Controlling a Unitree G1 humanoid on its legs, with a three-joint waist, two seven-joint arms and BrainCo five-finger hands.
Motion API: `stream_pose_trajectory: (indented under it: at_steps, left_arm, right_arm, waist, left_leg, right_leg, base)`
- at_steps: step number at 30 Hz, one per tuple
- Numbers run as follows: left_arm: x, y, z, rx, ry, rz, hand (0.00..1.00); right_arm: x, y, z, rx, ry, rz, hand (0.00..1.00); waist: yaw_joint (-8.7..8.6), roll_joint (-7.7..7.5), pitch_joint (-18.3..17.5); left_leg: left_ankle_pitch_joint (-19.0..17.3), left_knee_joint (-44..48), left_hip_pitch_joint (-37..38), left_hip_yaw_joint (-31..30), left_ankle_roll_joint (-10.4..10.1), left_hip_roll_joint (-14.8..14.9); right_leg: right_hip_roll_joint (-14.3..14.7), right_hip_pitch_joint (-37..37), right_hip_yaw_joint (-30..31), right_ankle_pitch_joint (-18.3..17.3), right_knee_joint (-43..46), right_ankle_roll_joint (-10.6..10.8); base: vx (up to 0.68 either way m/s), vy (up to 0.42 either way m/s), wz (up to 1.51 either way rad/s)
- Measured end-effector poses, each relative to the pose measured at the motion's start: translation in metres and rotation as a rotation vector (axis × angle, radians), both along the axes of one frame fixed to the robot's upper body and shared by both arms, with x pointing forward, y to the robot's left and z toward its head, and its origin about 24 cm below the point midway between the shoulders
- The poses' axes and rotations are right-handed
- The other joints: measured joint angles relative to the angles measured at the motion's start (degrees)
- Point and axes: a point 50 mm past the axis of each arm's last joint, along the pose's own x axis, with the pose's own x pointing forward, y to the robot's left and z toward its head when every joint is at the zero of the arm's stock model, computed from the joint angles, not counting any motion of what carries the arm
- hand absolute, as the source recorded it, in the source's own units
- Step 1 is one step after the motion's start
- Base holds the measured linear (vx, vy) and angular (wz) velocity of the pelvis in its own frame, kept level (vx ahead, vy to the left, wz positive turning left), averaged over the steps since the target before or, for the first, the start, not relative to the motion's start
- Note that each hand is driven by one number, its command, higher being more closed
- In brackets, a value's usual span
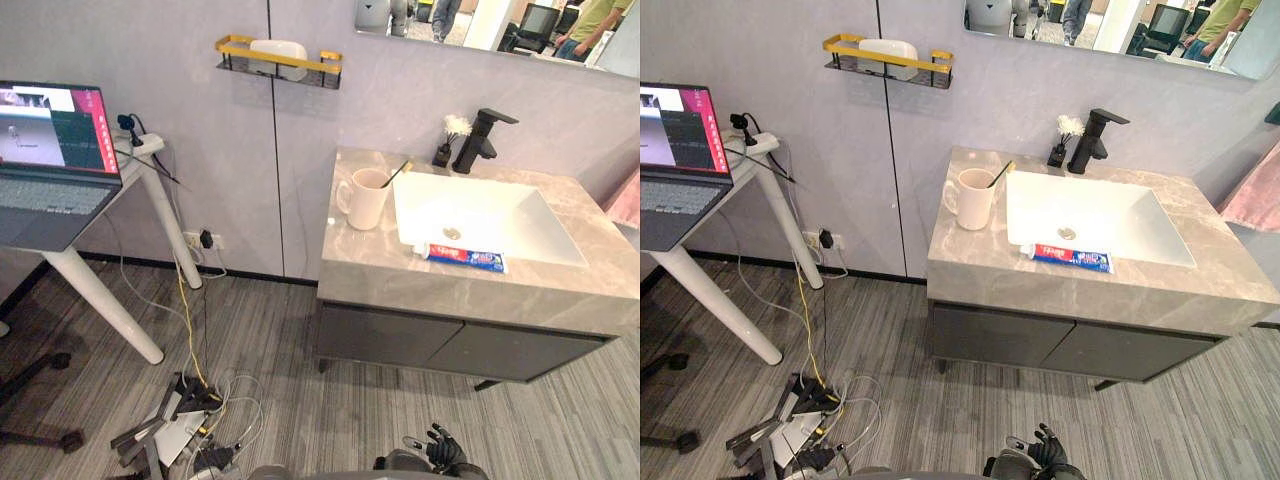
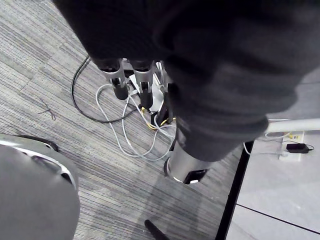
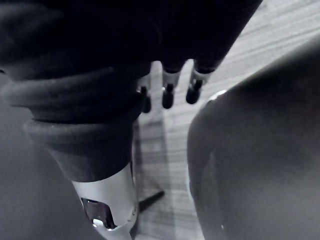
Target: Organize washtable
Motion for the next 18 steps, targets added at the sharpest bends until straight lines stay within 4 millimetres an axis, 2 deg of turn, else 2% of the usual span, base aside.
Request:
stream_pose_trajectory:
  at_steps: [1, 2, 4, 5, 7, 9, 10, 12, 14, 15, 16, 17, 18]
  left_arm:
    - [0.000, -0.001, -0.001, -0.005, 0.002, 0.001, 0.00]
    - [0.000, -0.009, -0.002, -0.025, 0.001, 0.003, 0.00]
    - [-0.004, -0.018, -0.004, -0.051, 0.008, 0.020, 0.00]
    - [-0.005, -0.020, -0.005, -0.056, 0.008, 0.028, 0.00]
    - [-0.008, -0.023, -0.006, -0.068, 0.013, 0.048, 0.00]
    - [-0.007, -0.027, -0.006, -0.076, 0.004, 0.049, 0.00]
    - [-0.007, -0.029, -0.006, -0.084, 0.003, 0.048, 0.00]
    - [-0.006, -0.036, -0.007, -0.116, -0.005, 0.043, 0.00]
    - [-0.006, -0.036, -0.007, -0.117, -0.010, 0.056, 0.00]
    - [-0.005, -0.035, -0.006, -0.113, -0.018, 0.058, 0.00]
    - [-0.002, -0.030, -0.005, -0.100, -0.033, 0.066, 0.00]
    - [-0.001, -0.025, -0.004, -0.089, -0.040, 0.075, 0.00]
    - [0.002, -0.024, -0.002, -0.083, -0.053, 0.071, 0.00]
  right_arm:
    - [-0.001, -0.001, 0.000, -0.001, 0.002, -0.001, 0.00]
    - [-0.002, -0.005, 0.000, -0.009, 0.005, -0.010, 0.00]
    - [-0.003, -0.010, 0.000, -0.014, 0.004, -0.043, 0.00]
    - [-0.005, -0.011, 0.000, -0.015, 0.009, -0.055, 0.00]
    - [-0.011, -0.013, -0.002, -0.005, 0.026, -0.104, 0.00]
    - [-0.015, -0.015, -0.002, -0.005, 0.034, -0.124, 0.00]
    - [-0.018, -0.017, -0.003, -0.005, 0.040, -0.139, 0.00]
    - [-0.020, -0.019, -0.003, -0.006, 0.042, -0.155, 0.00]
    - [-0.021, -0.019, -0.003, -0.006, 0.045, -0.155, 0.00]
    - [-0.021, -0.019, -0.003, -0.007, 0.047, -0.153, 0.00]
    - [-0.017, -0.017, -0.002, -0.005, 0.039, -0.150, 0.00]
    - [-0.014, -0.015, -0.002, 0.000, 0.036, -0.149, 0.00]
    - [-0.015, -0.014, -0.004, -0.002, 0.048, -0.150, 0.00]
  waist:
    - [-0.15, 0.25, -0.29]
    - [-0.15, 1.74, -1.29]
    - [-0.66, 3.61, -1.69]
    - [-0.64, 3.94, -1.77]
    - [-0.65, 4.02, -2.03]
    - [-0.64, 3.92, -2.41]
    - [-0.65, 3.62, -2.90]
    - [-0.71, 4.47, -3.51]
    - [-0.71, 4.65, -3.62]
    - [-0.54, 4.52, -3.46]
    - [-0.09, 3.73, -2.48]
    - [0.04, 3.20, -2.20]
    - [0.36, 2.91, -2.08]
  left_leg:
    - [0.05, -0.10, 0.17, -0.25, -0.55, 0.04]
    - [0.98, -1.43, 0.09, -0.20, -2.11, 1.47]
    - [1.61, -3.40, 1.02, 0.30, -3.14, 2.69]
    - [1.84, -3.96, 1.80, 0.56, -3.49, 2.87]
    - [2.68, -3.72, 4.17, 2.10, -4.88, 3.44]
    - [3.00, -1.39, 3.84, 2.40, -5.38, 3.64]
    - [3.26, -0.49, 3.54, 2.37, -5.55, 3.60]
    - [3.27, -0.54, 3.60, 2.32, -5.54, 3.62]
    - [3.28, 2.14, 2.45, 1.93, -5.53, 3.63]
    - [3.40, 7.35, 0.29, 0.59, -5.40, 4.02]
    - [3.88, 16.32, -4.60, -1.69, -5.71, 4.77]
    - [1.99, 19.47, -6.89, -2.61, -4.99, 4.71]
    - [-1.03, 18.57, -8.90, -3.17, -3.57, 5.37]
  right_leg:
    - [0.44, 0.68, -0.03, -0.67, -1.36, -0.16]
    - [3.07, 2.73, 0.09, -0.23, -6.74, -1.14]
    - [5.61, 5.30, 0.49, 0.15, -12.88, -1.71]
    - [6.34, 6.52, 0.75, 0.15, -14.86, -1.71]
    - [8.07, 11.46, 2.37, 0.21, -22.24, -1.65]
    - [8.43, 13.84, 3.44, 0.49, -25.63, -1.17]
    - [8.51, 14.56, 3.93, 1.03, -27.36, -0.67]
    - [8.93, 15.48, 4.26, 2.35, -29.81, -0.37]
    - [8.94, 16.12, 4.52, 2.85, -31.25, 0.00]
    - [8.85, 16.27, 4.63, 2.91, -31.40, -0.04]
    - [7.96, 17.32, 4.57, 3.05, -31.75, -0.25]
    - [7.37, 17.64, 4.77, 3.05, -32.07, -0.25]
    - [6.64, 18.15, 4.82, 3.06, -32.12, -0.24]
  base:
    - [0.30, -0.059, -0.09]
    - [0.25, -0.037, -0.16]
    - [0.24, -0.017, -0.33]
    - [0.26, -0.025, -0.52]
    - [0.20, -0.038, -0.56]
    - [0.14, -0.022, -0.40]
    - [0.13, -0.002, -0.30]
    - [0.11, 0.044, -0.15]
    - [0.10, 0.067, -0.05]
    - [0.08, 0.076, 0.06]
    - [0.04, 0.136, 0.12]
    - [0.03, 0.162, 0.21]
    - [0.02, 0.179, 0.14]
